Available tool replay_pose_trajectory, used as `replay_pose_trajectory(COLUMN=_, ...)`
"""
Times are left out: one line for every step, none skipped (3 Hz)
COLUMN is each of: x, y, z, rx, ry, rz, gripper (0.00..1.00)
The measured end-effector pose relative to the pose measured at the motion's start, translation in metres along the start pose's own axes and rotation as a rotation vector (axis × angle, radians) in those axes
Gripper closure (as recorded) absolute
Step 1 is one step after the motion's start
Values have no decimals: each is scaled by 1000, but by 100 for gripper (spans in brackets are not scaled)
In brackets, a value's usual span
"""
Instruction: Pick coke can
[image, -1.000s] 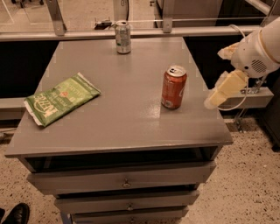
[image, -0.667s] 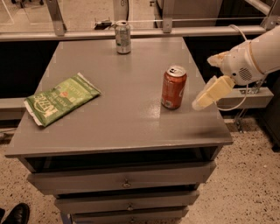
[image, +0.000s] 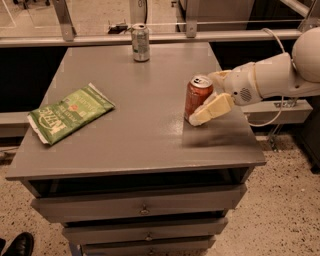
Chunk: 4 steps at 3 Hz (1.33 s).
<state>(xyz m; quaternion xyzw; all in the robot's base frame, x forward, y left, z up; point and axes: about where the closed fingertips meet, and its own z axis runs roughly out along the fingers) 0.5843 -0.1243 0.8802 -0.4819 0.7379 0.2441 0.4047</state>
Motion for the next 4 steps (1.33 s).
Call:
replay_pose_trajectory(x=-17, y=7, z=19, rx=-30, ry=-67, rz=4, gripper=26)
replay_pose_trajectory(x=-26, y=10, z=20, rx=-35, ry=-97, rz=0, gripper=49)
replay_pose_trajectory(x=-62, y=4, z=-5, rx=-6, ry=-137, rz=-56, gripper=80)
replay_pose_trajectory(x=-97, y=-5, z=-27, rx=40, ry=-131, rz=-75, gripper=100)
